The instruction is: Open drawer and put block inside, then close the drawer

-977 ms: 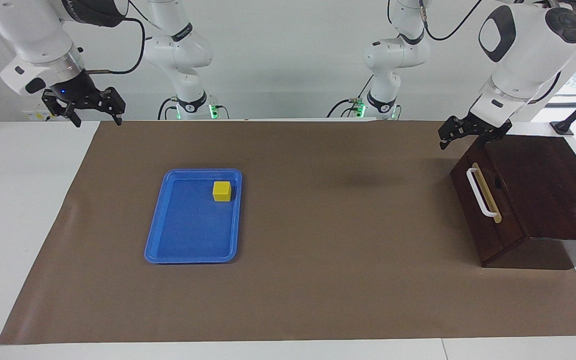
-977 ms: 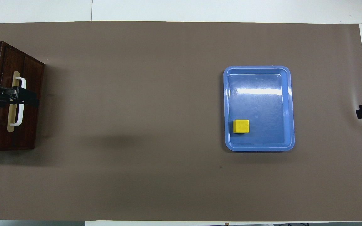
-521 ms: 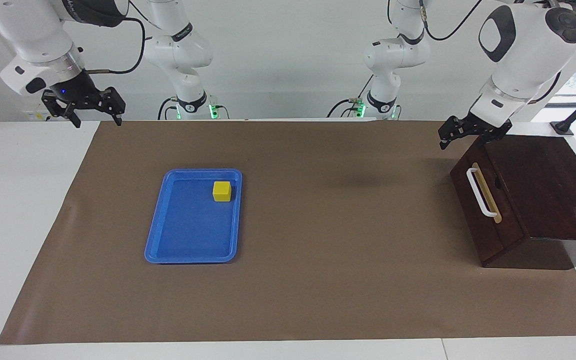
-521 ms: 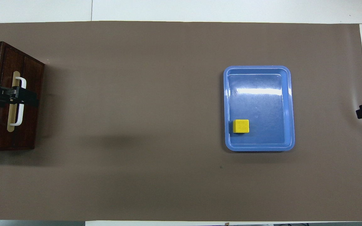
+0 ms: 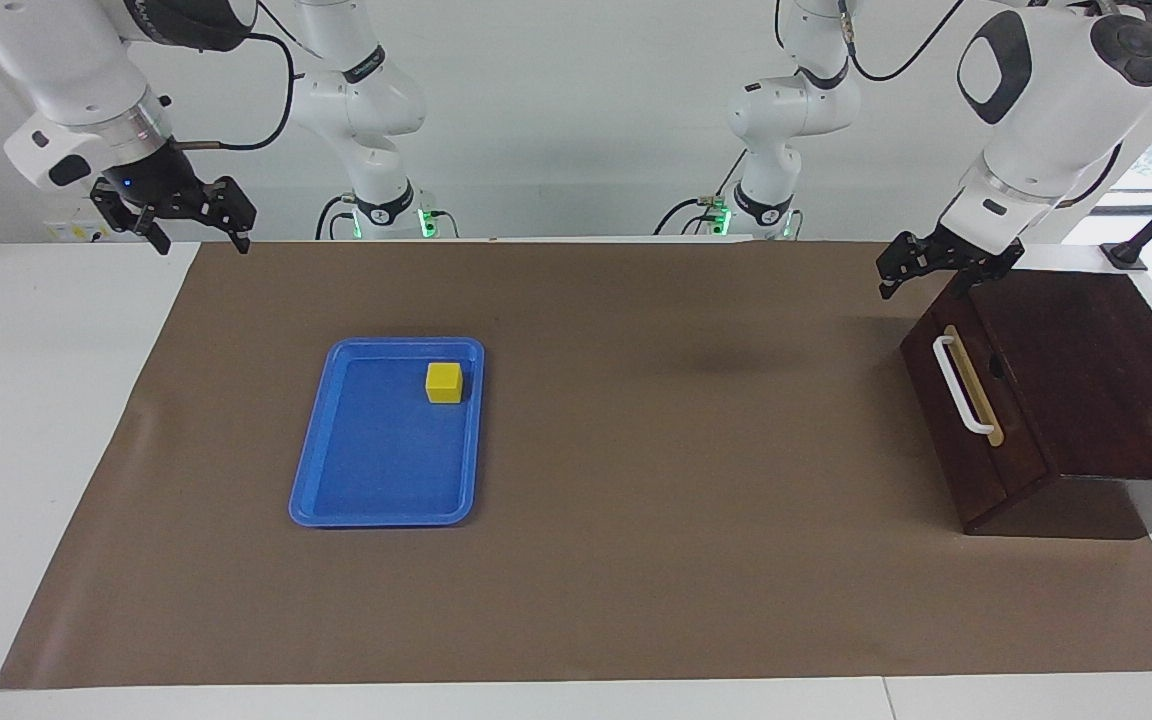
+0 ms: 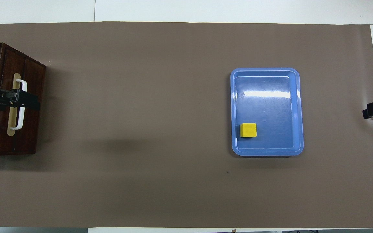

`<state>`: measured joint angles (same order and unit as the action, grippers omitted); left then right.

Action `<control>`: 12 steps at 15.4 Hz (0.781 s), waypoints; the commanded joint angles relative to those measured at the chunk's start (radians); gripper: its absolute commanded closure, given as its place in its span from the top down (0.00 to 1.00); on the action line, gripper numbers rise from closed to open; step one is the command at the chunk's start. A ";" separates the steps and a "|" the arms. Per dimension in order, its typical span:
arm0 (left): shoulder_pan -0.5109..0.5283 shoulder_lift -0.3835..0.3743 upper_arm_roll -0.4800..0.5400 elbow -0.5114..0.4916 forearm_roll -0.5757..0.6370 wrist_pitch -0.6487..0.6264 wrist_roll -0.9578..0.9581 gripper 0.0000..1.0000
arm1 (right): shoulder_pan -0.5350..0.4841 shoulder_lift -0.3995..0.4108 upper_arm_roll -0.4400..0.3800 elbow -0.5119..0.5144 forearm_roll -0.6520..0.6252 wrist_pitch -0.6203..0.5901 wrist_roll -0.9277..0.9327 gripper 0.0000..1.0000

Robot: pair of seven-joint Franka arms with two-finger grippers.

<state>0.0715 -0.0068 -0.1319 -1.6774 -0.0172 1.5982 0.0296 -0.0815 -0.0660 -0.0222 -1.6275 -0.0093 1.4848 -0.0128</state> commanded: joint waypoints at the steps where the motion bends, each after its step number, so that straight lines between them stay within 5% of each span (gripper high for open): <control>1: 0.002 -0.005 0.003 0.008 -0.013 -0.012 -0.007 1.00 | -0.006 -0.020 0.005 -0.037 0.052 0.040 0.192 1.00; 12: 0.002 -0.005 0.003 0.008 -0.013 -0.012 -0.007 1.00 | -0.023 -0.029 0.002 -0.239 0.411 0.101 1.037 1.00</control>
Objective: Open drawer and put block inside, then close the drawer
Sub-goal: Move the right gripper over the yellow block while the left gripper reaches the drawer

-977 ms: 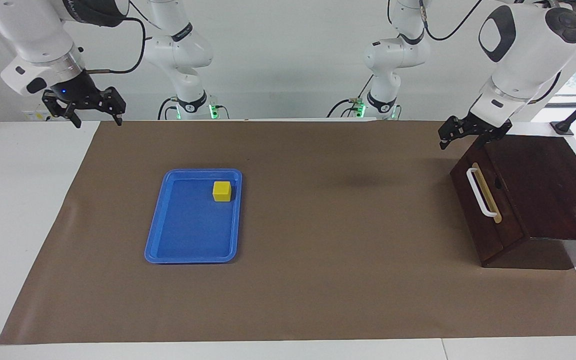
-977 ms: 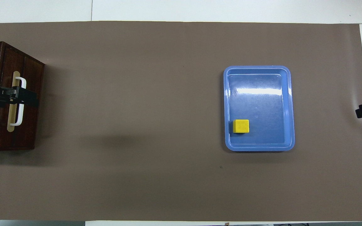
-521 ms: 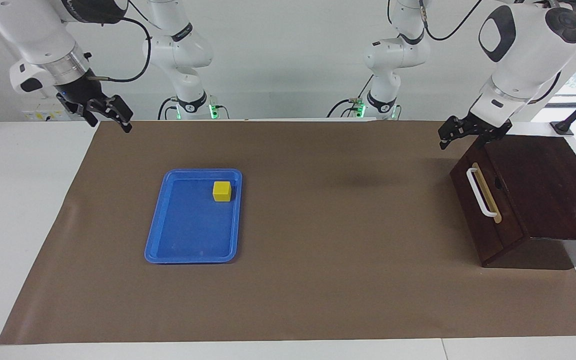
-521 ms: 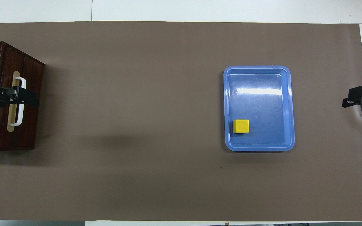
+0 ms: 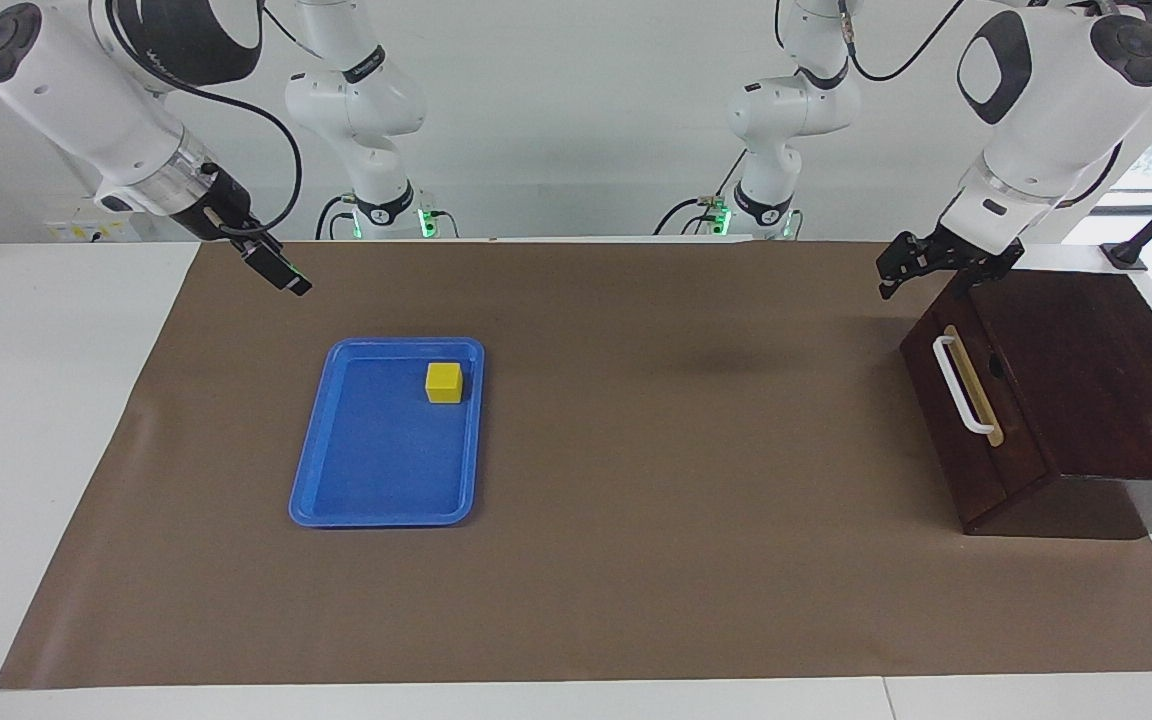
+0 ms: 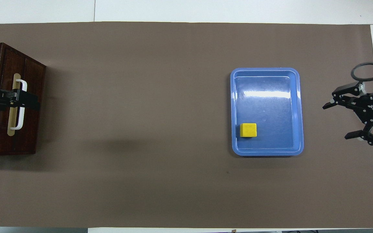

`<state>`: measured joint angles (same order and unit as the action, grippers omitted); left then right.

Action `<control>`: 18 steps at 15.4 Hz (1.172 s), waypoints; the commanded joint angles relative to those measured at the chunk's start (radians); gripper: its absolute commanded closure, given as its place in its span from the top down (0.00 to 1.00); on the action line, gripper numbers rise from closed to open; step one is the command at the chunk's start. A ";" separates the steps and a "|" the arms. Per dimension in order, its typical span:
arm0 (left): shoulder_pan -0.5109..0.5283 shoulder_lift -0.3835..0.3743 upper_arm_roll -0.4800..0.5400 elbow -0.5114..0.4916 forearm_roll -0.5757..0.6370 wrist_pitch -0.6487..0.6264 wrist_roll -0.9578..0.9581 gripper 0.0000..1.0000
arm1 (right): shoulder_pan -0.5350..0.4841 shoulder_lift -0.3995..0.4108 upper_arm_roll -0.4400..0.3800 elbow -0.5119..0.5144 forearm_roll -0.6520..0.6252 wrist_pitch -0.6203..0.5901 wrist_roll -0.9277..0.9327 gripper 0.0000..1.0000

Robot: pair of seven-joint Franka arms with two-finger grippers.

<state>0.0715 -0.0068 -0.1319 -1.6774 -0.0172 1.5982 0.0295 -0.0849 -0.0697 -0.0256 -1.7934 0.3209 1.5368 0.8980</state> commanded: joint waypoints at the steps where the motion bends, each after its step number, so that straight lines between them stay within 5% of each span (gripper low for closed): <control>1: 0.002 -0.005 0.003 0.008 -0.013 -0.012 -0.008 1.00 | -0.019 -0.022 0.006 -0.102 0.119 0.083 0.181 1.00; 8: -0.007 -0.005 0.003 0.012 -0.012 -0.001 -0.010 1.00 | -0.018 0.011 0.006 -0.308 0.351 0.255 0.368 1.00; 13: -0.018 -0.005 -0.002 -0.010 0.014 0.089 -0.005 1.00 | 0.034 0.004 0.007 -0.457 0.450 0.422 0.267 1.00; 18: -0.071 0.014 -0.003 -0.061 0.195 0.157 -0.055 1.00 | 0.043 0.014 0.009 -0.527 0.555 0.505 0.127 1.00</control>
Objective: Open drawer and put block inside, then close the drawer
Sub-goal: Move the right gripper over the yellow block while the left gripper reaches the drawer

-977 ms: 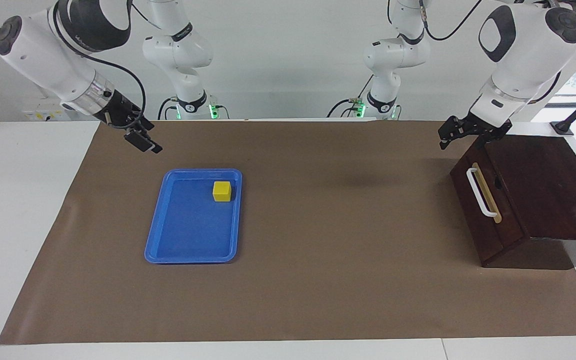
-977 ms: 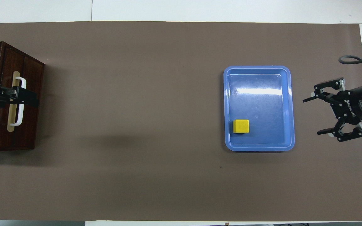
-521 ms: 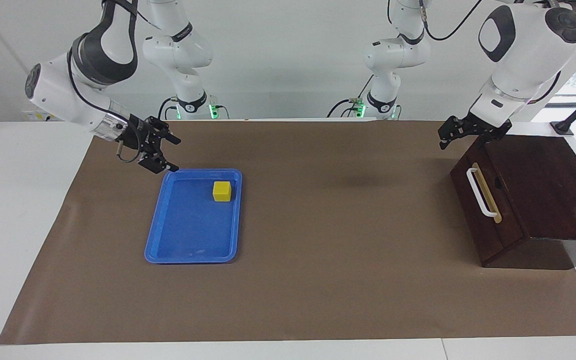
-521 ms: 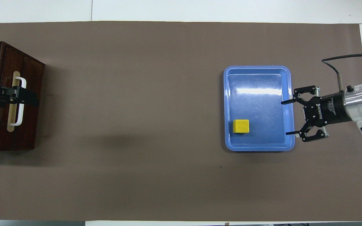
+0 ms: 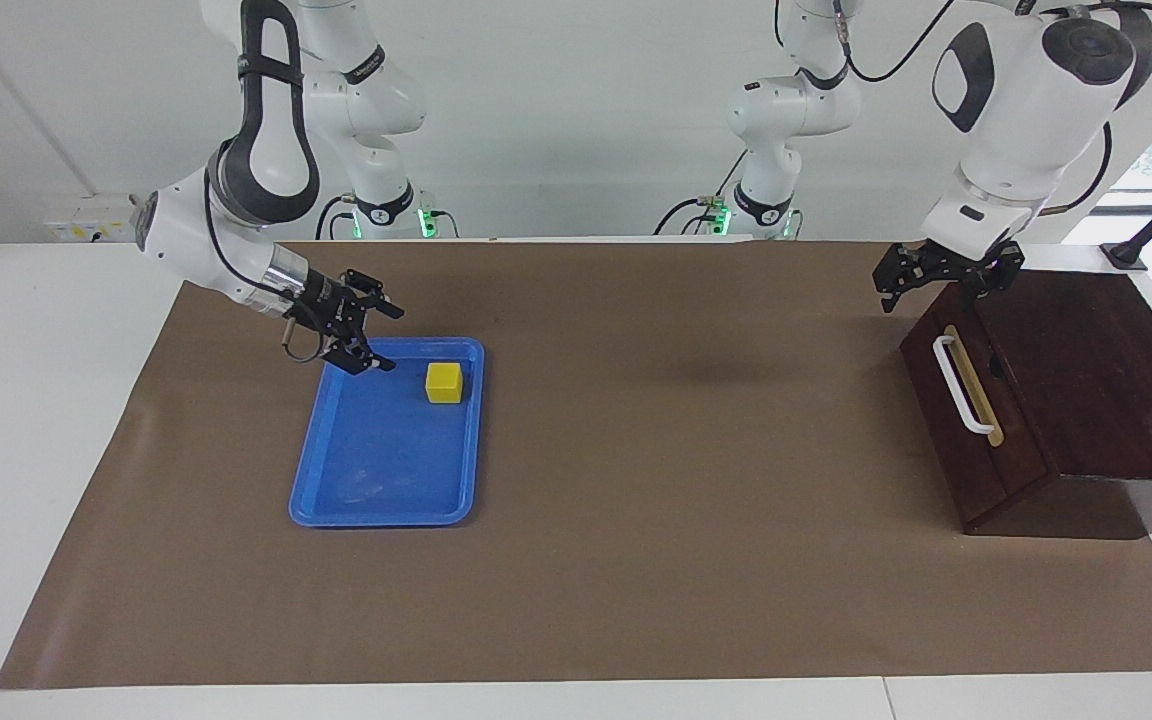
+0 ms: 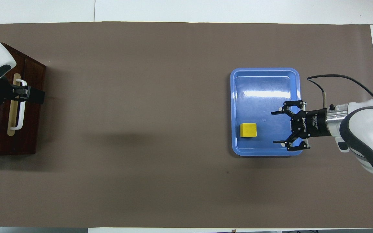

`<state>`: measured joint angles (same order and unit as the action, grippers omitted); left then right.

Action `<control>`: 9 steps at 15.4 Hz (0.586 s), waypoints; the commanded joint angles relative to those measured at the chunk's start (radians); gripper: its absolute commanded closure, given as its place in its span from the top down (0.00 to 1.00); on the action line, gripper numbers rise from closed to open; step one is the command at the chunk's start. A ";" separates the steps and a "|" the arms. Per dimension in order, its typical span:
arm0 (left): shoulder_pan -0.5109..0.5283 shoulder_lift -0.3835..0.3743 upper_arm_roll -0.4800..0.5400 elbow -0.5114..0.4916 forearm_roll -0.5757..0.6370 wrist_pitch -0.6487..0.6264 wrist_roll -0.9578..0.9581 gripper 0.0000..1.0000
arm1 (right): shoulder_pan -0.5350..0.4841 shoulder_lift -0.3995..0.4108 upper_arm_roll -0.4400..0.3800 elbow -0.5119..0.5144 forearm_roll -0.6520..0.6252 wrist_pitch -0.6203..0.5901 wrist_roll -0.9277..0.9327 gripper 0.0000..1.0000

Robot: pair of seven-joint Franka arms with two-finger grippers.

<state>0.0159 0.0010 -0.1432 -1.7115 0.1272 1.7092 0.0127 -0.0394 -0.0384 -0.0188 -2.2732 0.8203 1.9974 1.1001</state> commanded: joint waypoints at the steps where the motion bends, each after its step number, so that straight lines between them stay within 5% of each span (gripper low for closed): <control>1: -0.028 0.028 0.008 -0.028 0.113 0.058 -0.063 1.00 | -0.002 -0.005 0.002 -0.049 0.069 0.061 -0.094 1.00; 4: -0.098 0.109 0.008 -0.042 0.309 0.072 -0.184 1.00 | 0.001 0.064 0.003 -0.046 0.146 0.103 -0.166 1.00; 9: -0.093 0.128 0.008 -0.117 0.377 0.142 -0.255 1.00 | 0.046 0.161 0.002 -0.032 0.198 0.135 -0.233 1.00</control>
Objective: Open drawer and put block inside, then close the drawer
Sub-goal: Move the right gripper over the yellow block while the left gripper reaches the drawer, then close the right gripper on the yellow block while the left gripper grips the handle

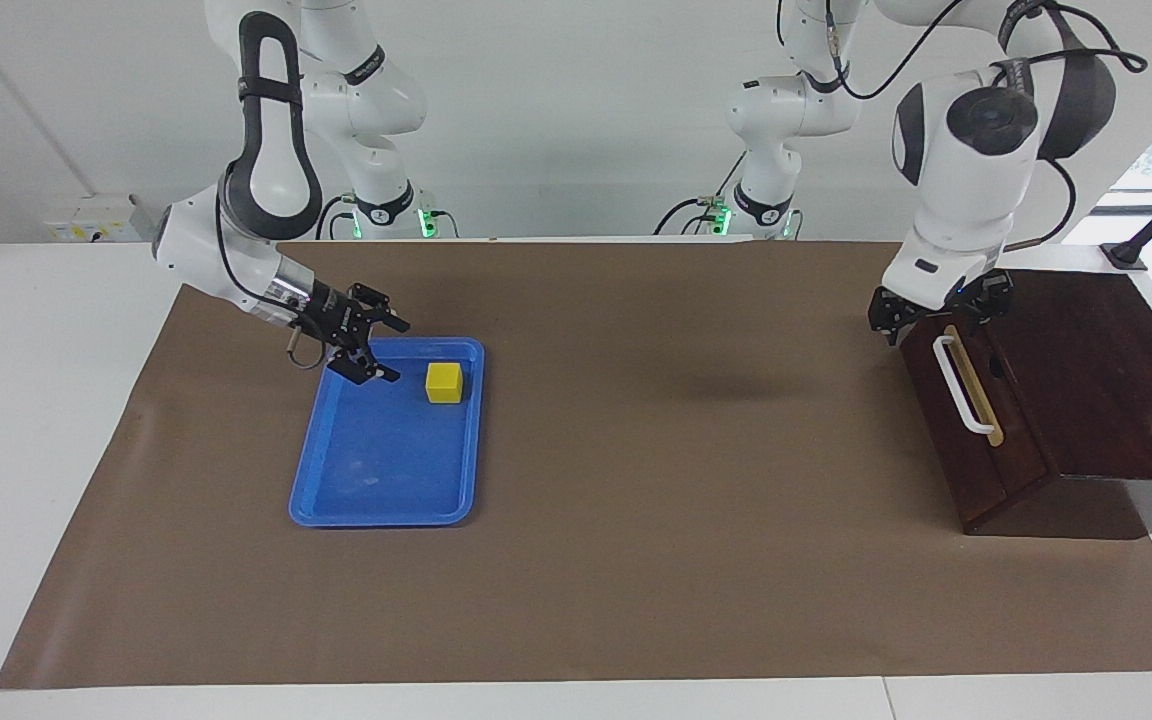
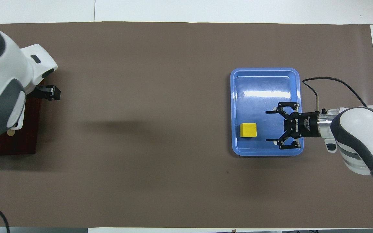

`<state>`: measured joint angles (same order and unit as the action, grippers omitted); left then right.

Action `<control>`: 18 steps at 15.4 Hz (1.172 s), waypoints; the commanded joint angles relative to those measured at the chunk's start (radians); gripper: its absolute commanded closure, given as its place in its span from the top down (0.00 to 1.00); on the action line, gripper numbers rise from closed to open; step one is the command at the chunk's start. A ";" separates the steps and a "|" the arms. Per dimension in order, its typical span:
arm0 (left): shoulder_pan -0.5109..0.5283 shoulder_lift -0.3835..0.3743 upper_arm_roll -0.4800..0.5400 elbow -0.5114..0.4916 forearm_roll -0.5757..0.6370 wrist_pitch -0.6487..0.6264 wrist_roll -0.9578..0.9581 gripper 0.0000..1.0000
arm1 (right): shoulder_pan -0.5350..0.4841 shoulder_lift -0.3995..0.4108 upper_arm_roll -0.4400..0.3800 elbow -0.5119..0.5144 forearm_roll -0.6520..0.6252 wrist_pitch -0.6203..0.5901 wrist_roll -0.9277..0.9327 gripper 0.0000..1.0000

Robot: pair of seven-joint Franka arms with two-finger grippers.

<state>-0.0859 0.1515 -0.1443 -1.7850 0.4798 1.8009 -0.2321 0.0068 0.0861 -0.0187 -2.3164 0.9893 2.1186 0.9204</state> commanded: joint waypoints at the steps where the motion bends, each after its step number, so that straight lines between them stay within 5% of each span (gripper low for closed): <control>1: 0.018 -0.023 0.009 -0.053 0.025 0.067 -0.010 1.00 | -0.001 0.050 0.002 0.011 0.034 0.020 -0.073 1.00; 18: 0.106 -0.007 0.017 -0.192 0.178 0.248 -0.072 1.00 | 0.028 0.073 0.002 0.020 0.060 0.024 -0.086 1.00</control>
<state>0.0082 0.1557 -0.1248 -1.9379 0.6319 2.0040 -0.2740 0.0351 0.1478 -0.0188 -2.3019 1.0169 2.1329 0.8727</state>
